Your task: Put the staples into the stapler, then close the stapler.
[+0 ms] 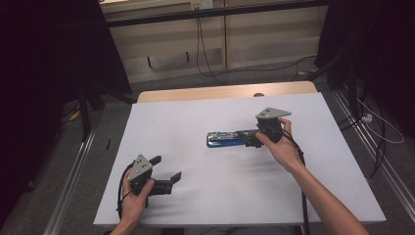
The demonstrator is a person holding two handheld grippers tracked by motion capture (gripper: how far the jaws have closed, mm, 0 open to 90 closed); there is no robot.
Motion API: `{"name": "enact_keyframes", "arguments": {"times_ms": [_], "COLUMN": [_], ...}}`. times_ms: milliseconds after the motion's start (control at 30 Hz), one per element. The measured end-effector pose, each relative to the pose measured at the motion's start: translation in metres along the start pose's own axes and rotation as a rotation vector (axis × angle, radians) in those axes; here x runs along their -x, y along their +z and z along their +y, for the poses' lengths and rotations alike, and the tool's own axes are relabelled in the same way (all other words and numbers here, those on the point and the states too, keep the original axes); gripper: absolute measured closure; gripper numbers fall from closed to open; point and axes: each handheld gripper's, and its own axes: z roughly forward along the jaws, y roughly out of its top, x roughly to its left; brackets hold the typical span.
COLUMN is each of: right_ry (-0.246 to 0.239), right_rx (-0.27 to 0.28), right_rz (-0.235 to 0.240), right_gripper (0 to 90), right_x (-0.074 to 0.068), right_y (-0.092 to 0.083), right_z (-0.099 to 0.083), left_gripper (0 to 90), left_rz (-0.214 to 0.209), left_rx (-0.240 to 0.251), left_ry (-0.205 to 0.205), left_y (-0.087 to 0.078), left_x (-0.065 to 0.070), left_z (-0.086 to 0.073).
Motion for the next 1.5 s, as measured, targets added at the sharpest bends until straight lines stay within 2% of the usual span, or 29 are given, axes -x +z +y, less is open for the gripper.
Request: {"name": "enact_keyframes", "arguments": {"times_ms": [200, 433, 567, 767, 900, 1133, 1300, 1400, 1500], "right_ry": [0.01, 0.03, 0.032, 0.029, 0.058, 0.073, 0.067, 0.061, 0.046], "right_rx": [-0.001, 0.051, 0.078, 0.065, 0.059, 0.079, 0.072, 0.061, 0.067], "right_rz": [-0.015, -0.042, -0.058, -0.069, -0.094, -0.107, -0.109, -0.103, -0.11], "right_gripper": [3.5, 3.2, 3.0, 2.8, 3.2, 3.2, 2.7, 2.7, 2.9], "right_x": [-0.001, -0.002, -0.004, -0.006, -0.004, -0.003, -0.001, -0.001, -0.002], "right_y": [-0.008, -0.022, -0.032, -0.042, -0.045, -0.049, -0.05, -0.052, -0.055], "right_z": [-0.014, -0.025, -0.03, -0.046, -0.054, -0.054, -0.053, -0.053, -0.056], "left_gripper": [3.1, 3.2, 3.2, 3.1, 3.2, 3.0, 3.0, 3.5, 4.4], "left_rz": [0.023, 0.039, 0.045, 0.044, 0.031, 0.039, 0.032, 0.018, 0.015], "left_rx": [-0.006, -0.021, -0.017, -0.018, -0.018, -0.018, -0.03, -0.04, -0.043], "left_ry": [-0.002, -0.027, -0.025, -0.025, -0.028, -0.032, -0.023, -0.041, -0.036], "left_y": [-0.001, -0.002, -0.005, -0.003, -0.005, -0.006, -0.006, -0.002, -0.001], "left_x": [0.0, 0.0, 0.0, 0.0, 0.001, -0.001, -0.001, -0.001, -0.001], "left_z": [0.0, -0.001, 0.0, 0.0, 0.001, 0.001, -0.002, -0.004, -0.003]}}
